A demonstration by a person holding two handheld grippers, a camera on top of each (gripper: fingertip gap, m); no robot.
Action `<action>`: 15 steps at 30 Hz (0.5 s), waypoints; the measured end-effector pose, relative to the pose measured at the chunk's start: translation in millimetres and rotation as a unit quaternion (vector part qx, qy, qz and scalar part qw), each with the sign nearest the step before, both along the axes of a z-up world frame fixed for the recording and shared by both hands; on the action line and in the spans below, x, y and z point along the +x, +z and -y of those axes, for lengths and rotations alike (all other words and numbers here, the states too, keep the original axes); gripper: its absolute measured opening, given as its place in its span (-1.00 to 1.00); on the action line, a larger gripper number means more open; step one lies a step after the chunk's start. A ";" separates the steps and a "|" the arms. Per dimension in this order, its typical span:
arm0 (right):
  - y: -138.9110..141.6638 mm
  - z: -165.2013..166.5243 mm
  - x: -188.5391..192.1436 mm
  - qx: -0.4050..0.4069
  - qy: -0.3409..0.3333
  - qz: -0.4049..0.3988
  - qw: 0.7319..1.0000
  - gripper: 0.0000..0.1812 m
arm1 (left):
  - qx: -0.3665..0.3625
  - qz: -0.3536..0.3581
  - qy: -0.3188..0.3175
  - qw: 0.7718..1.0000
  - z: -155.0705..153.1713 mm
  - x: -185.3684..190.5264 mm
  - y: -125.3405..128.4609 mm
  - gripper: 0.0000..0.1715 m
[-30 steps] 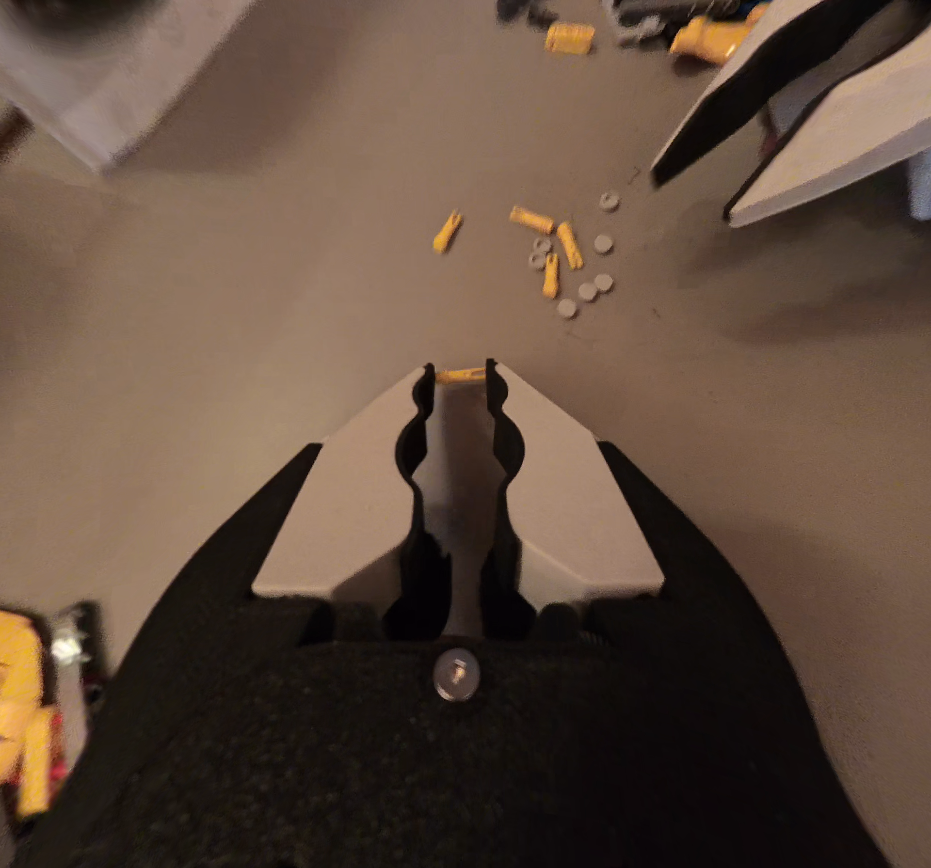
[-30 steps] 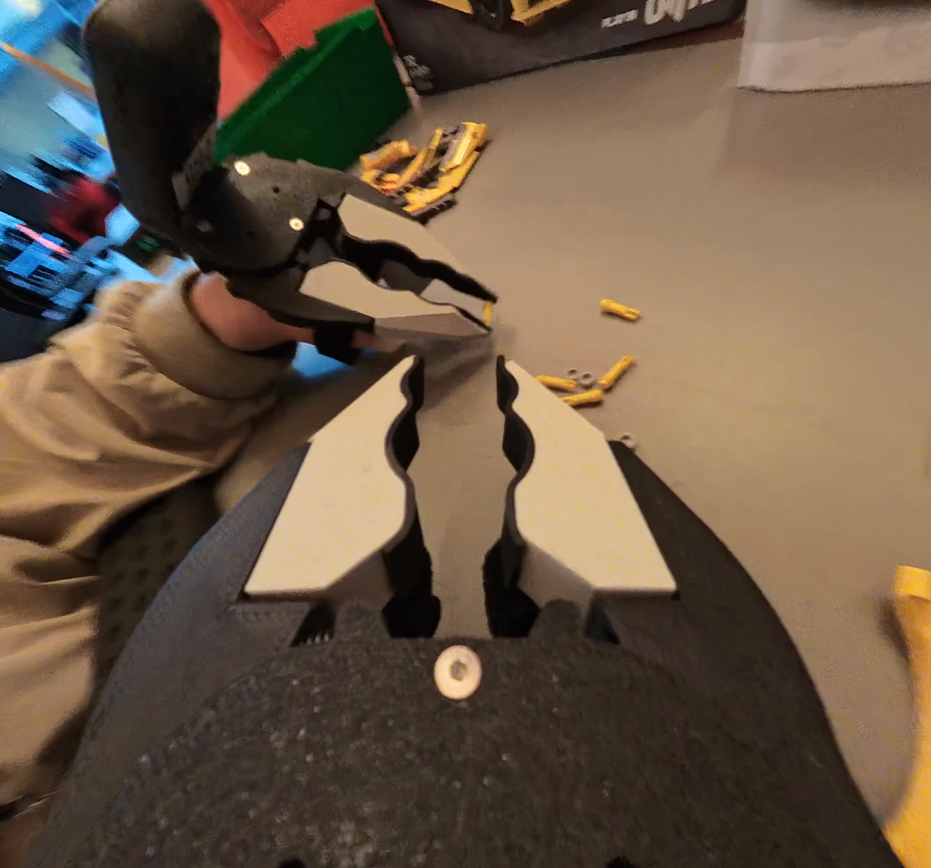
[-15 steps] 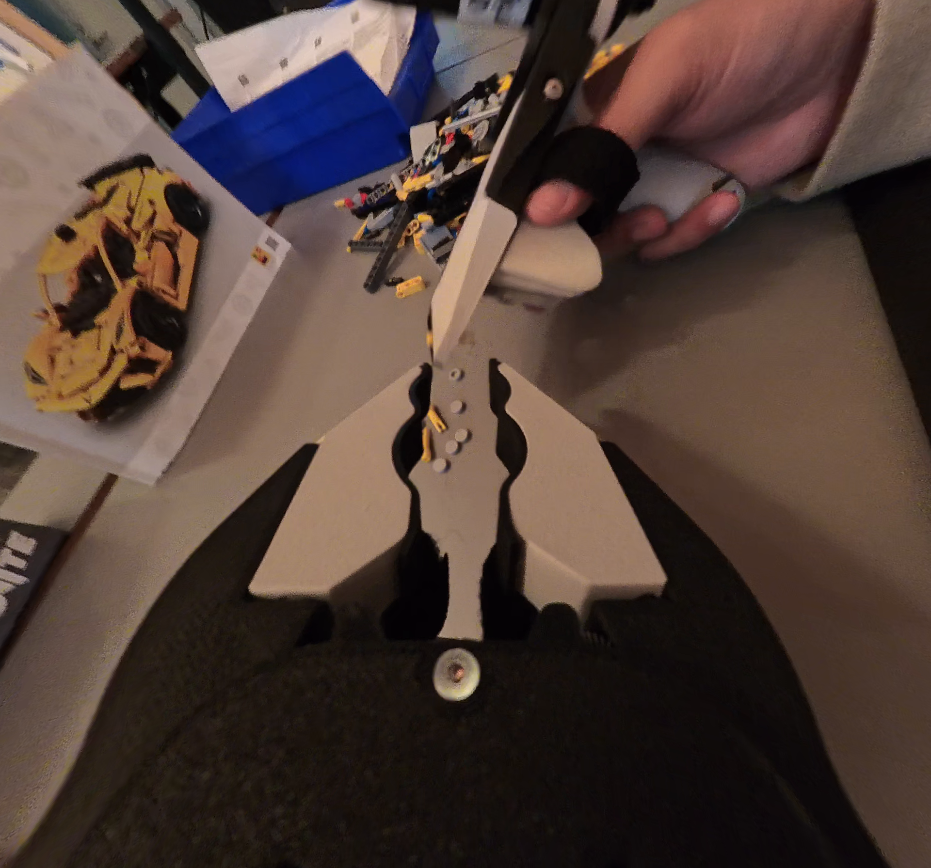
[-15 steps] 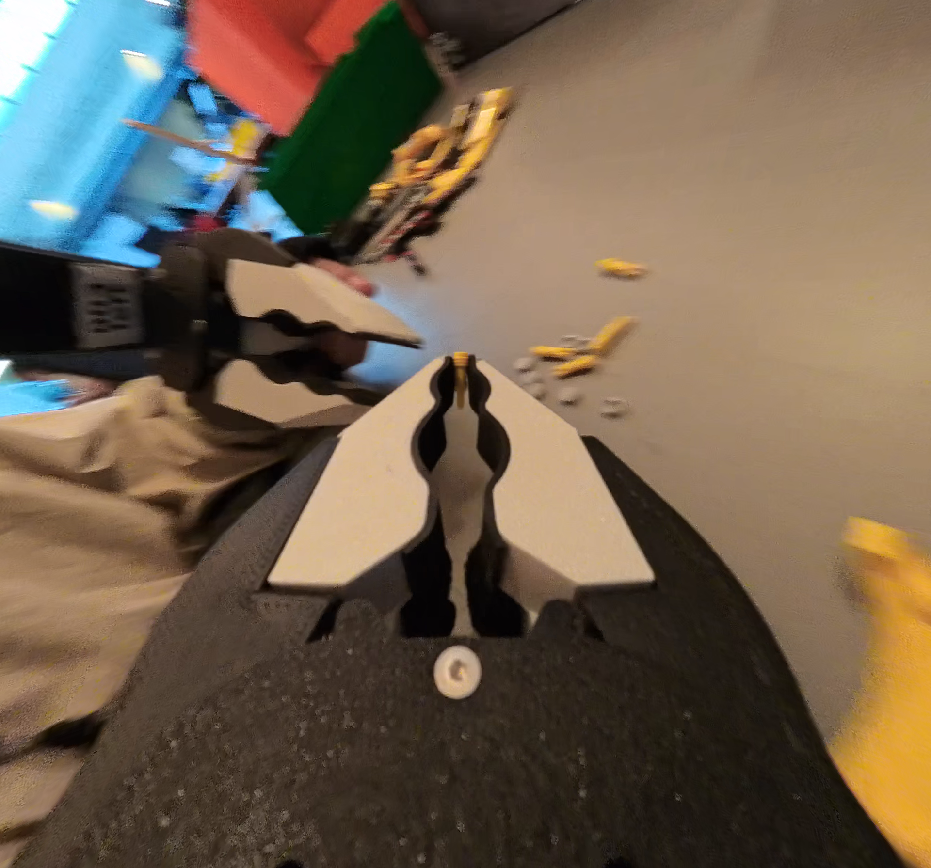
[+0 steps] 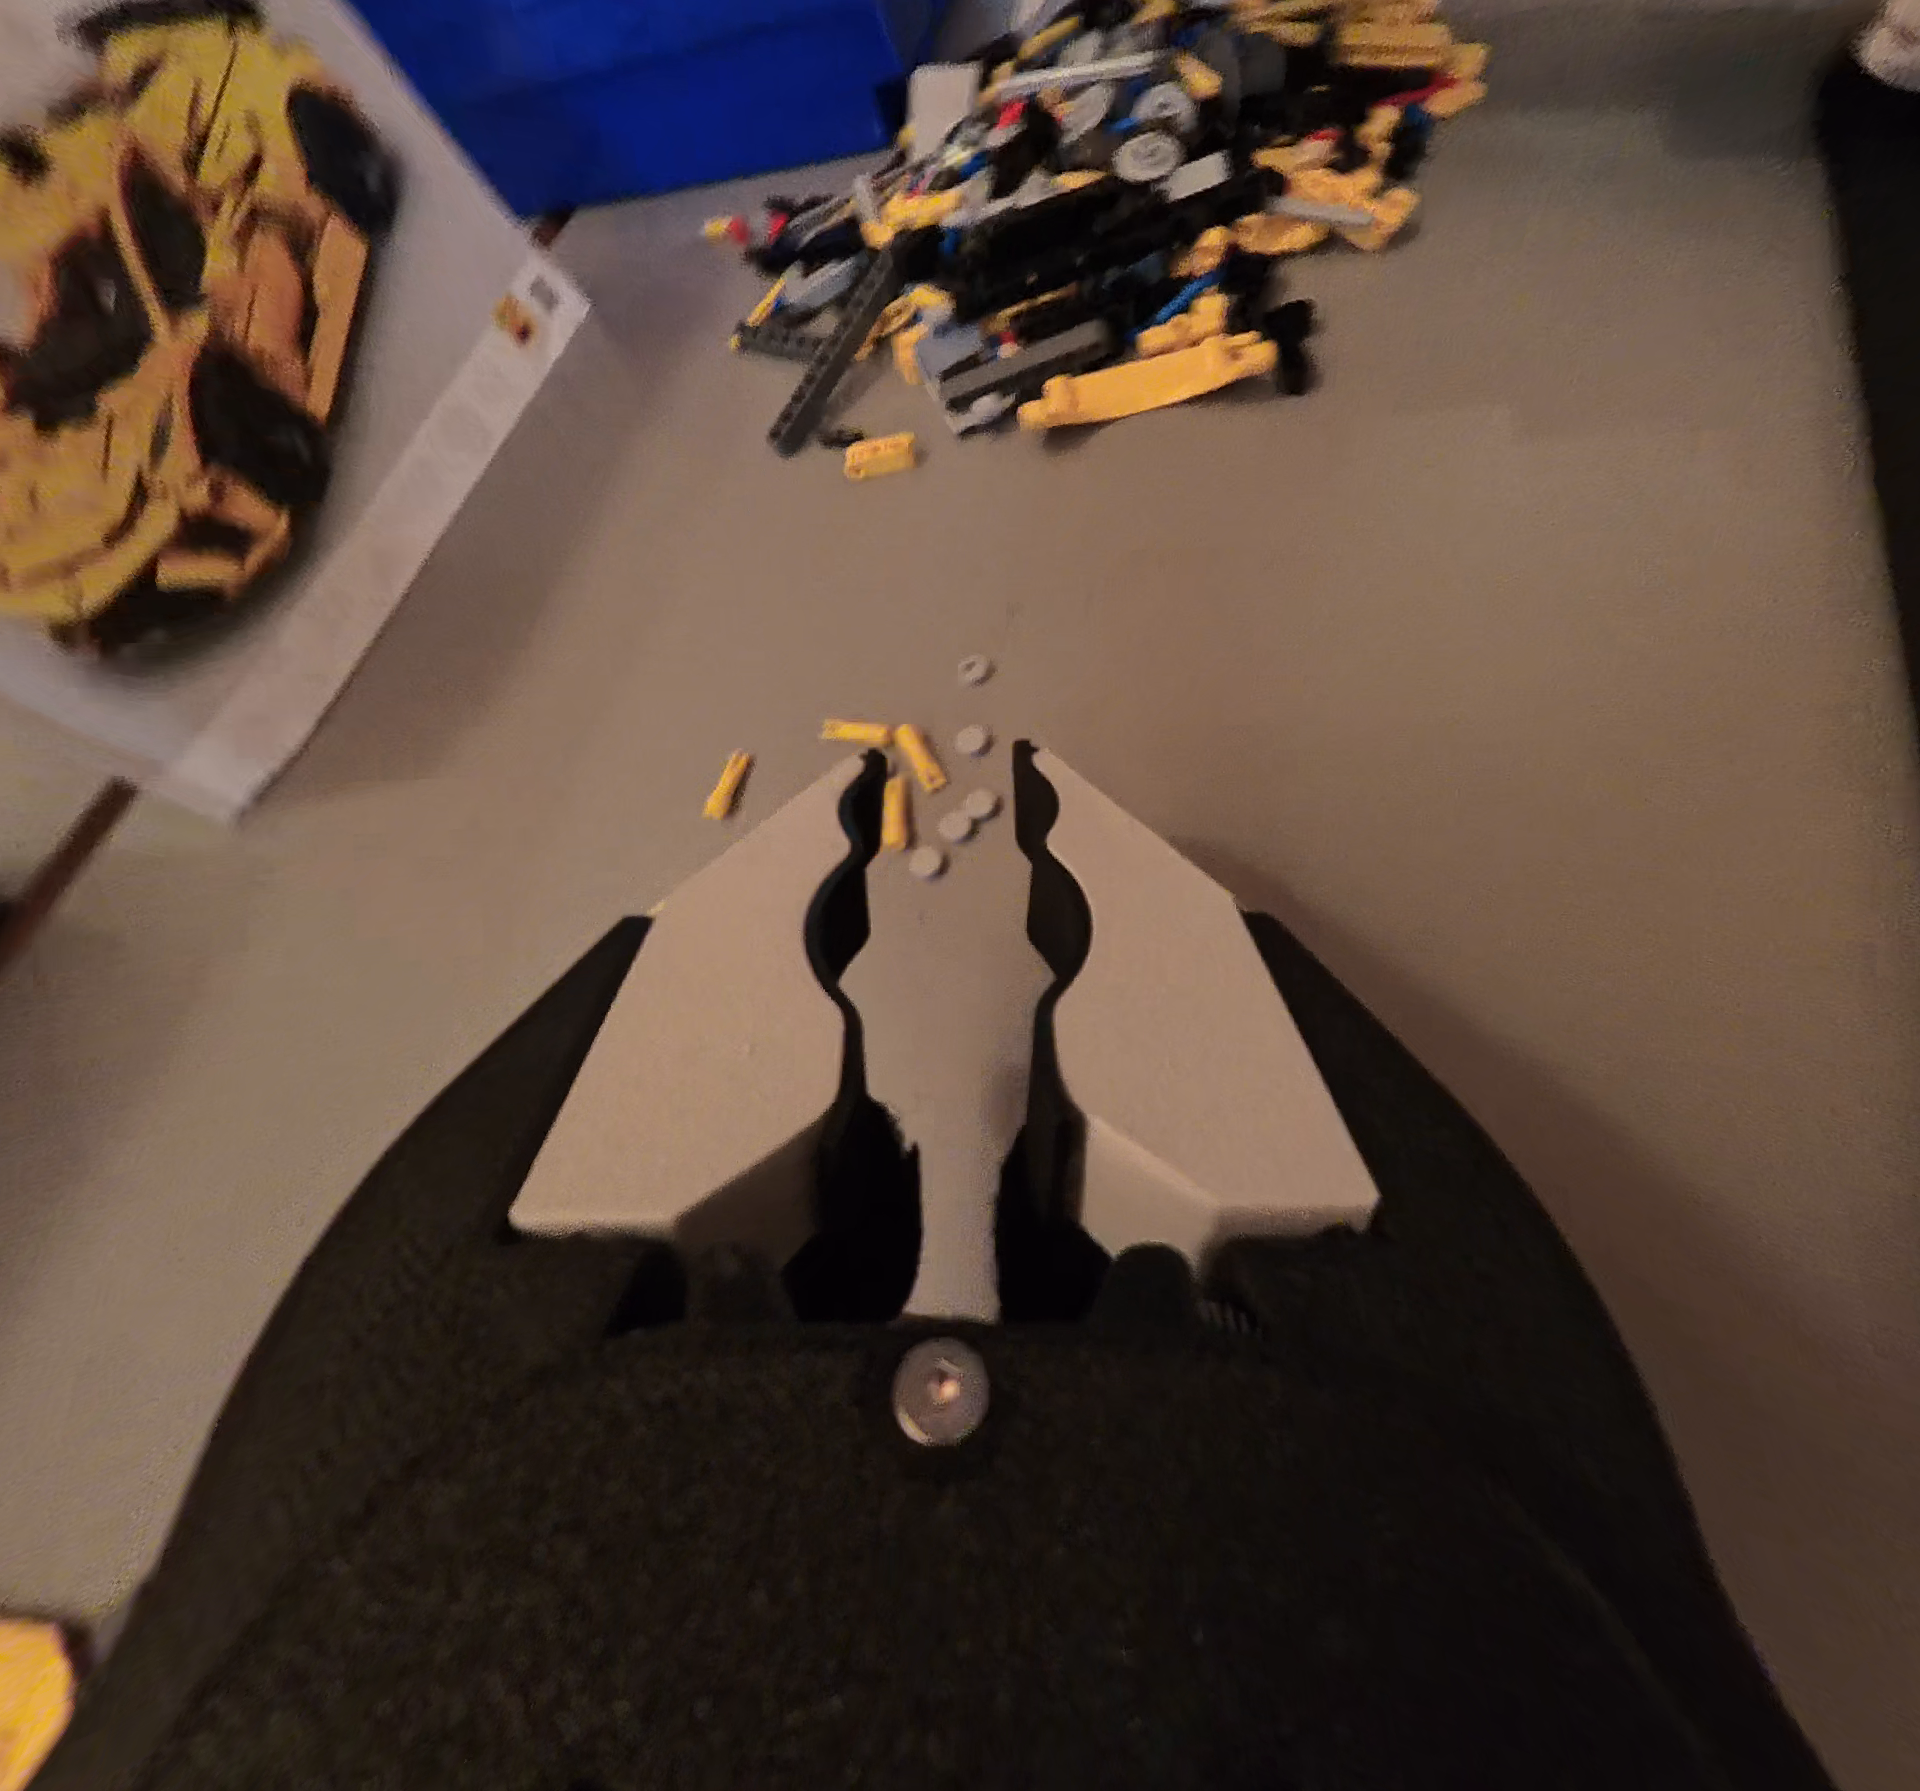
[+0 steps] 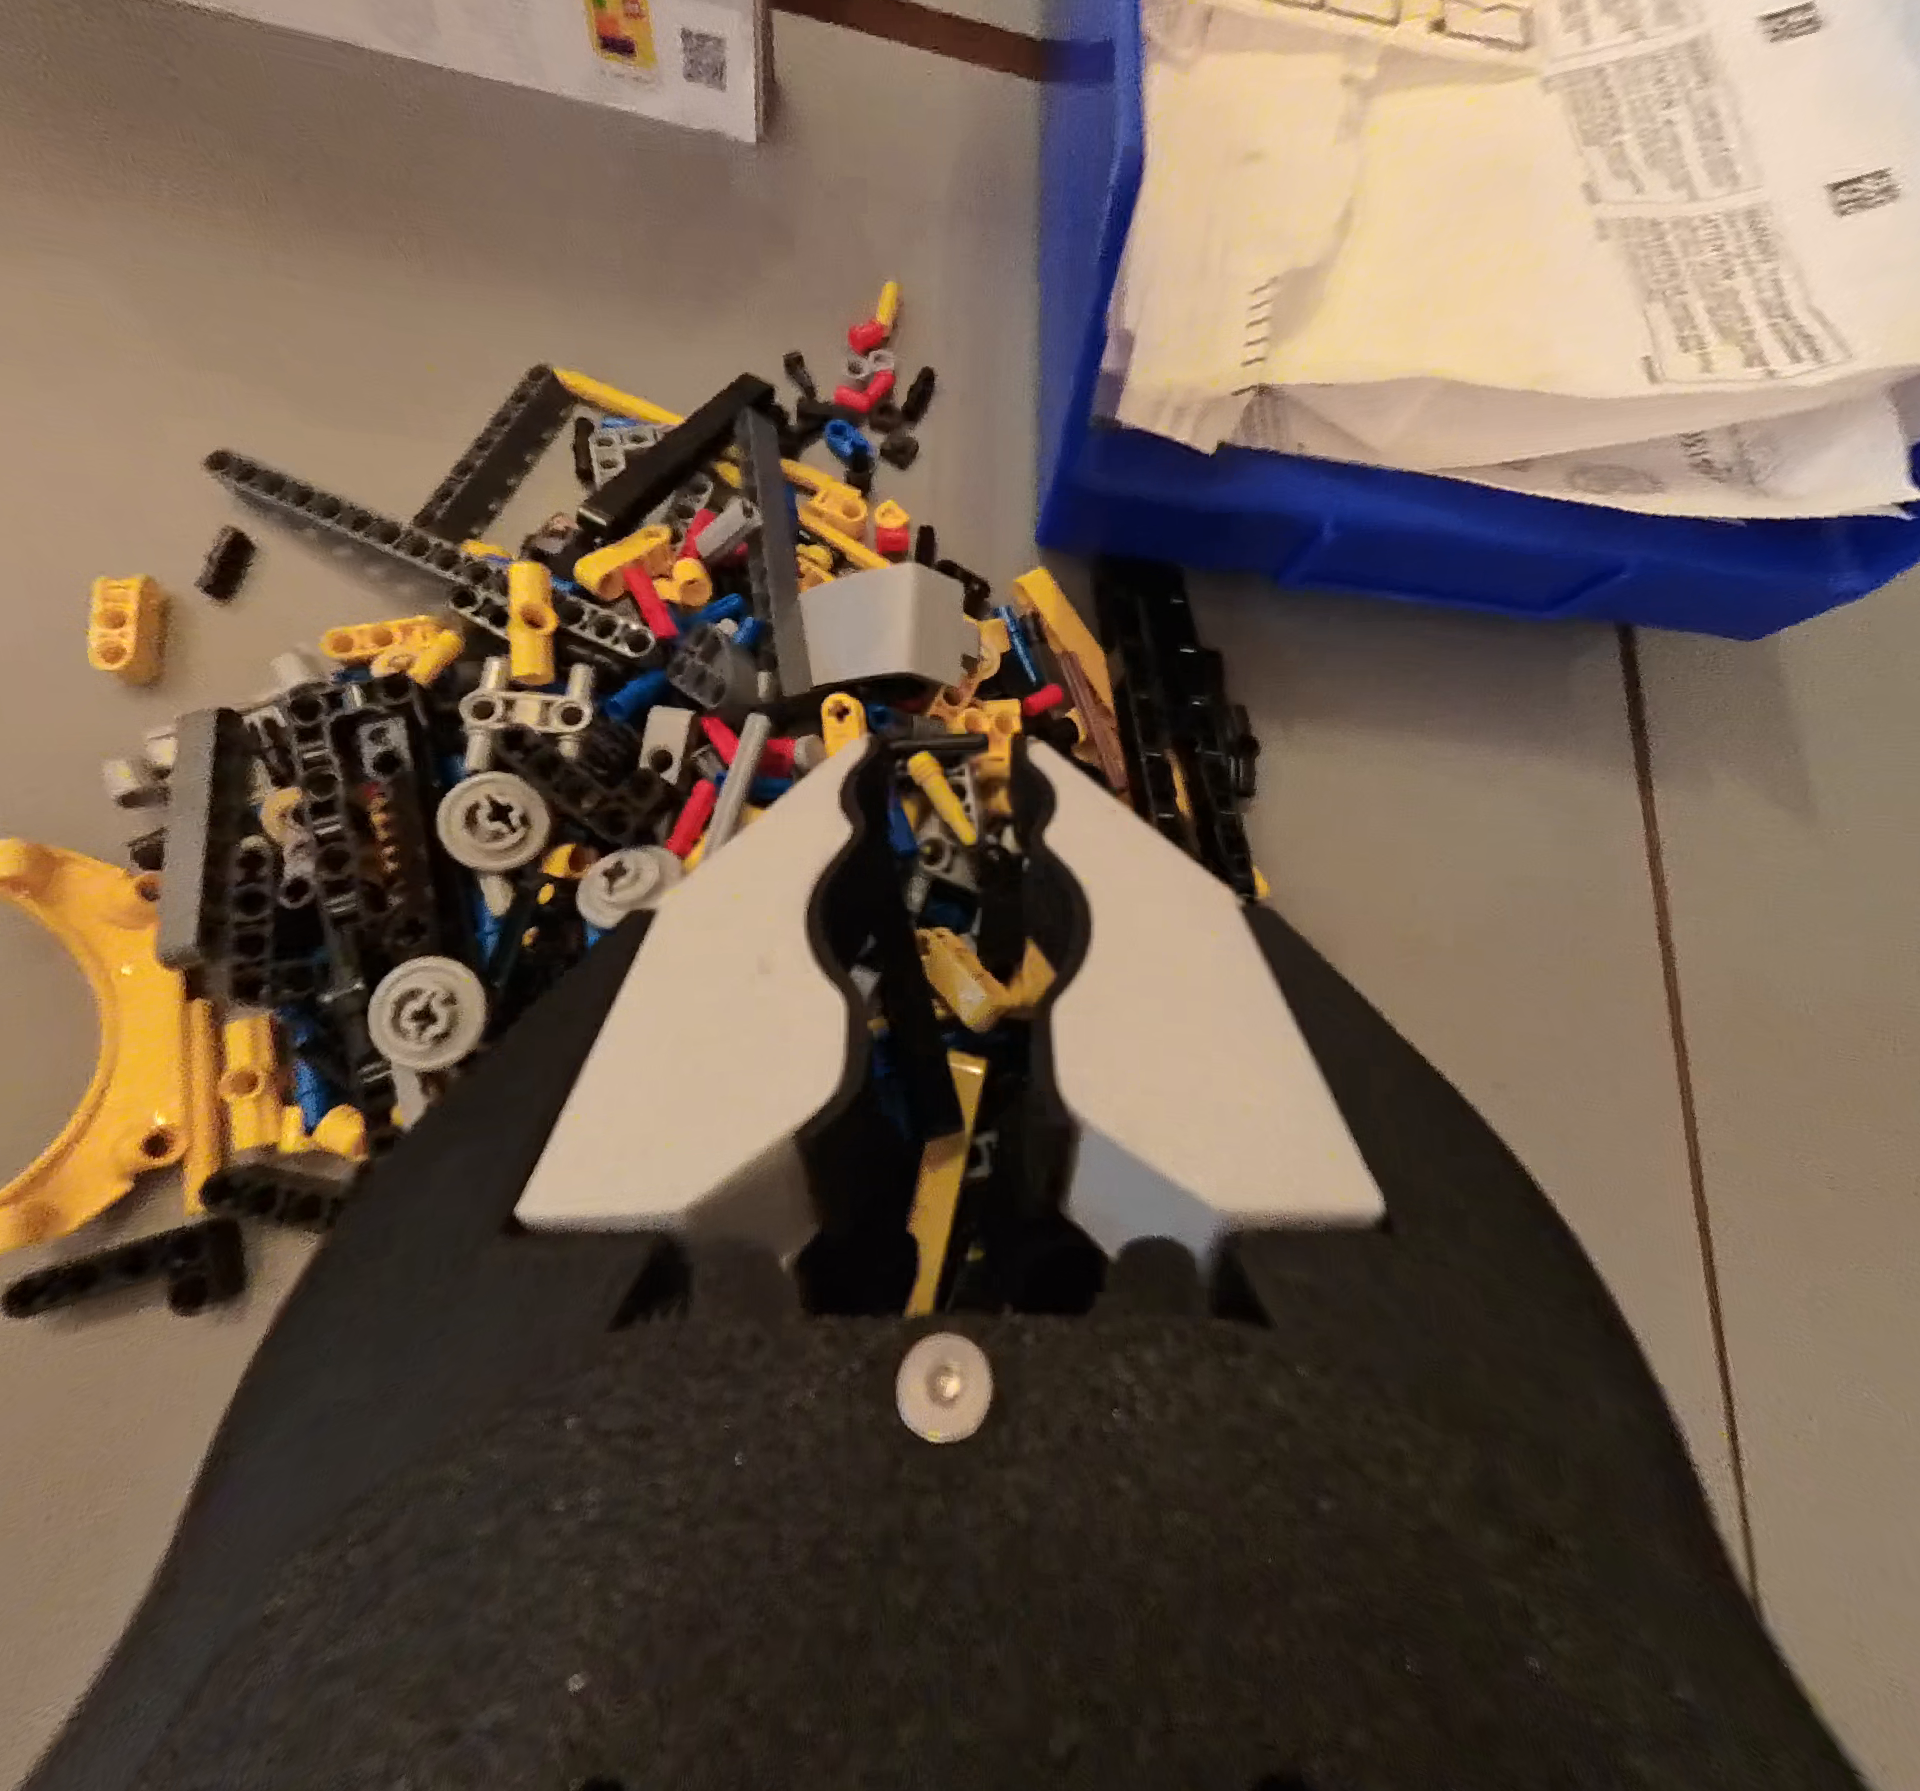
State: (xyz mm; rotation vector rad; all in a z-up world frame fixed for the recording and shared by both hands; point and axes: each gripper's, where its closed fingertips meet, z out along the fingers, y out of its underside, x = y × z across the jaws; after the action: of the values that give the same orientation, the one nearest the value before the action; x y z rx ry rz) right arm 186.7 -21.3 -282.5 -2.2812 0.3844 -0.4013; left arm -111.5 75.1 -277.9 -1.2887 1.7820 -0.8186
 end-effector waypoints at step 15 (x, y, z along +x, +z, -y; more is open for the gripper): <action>-39.2 -87.6 -248.6 -0.029 0.328 -0.071 0.941 -0.74 | -0.080 -0.004 0.129 0.988 -61.7 -9.4 0.5 -0.72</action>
State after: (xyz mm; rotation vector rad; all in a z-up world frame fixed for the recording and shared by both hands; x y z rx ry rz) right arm -61.9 66.3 -321.6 -2.3386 -0.3302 0.0956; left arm -121.0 136.9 -277.4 -1.5896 1.5383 -0.8220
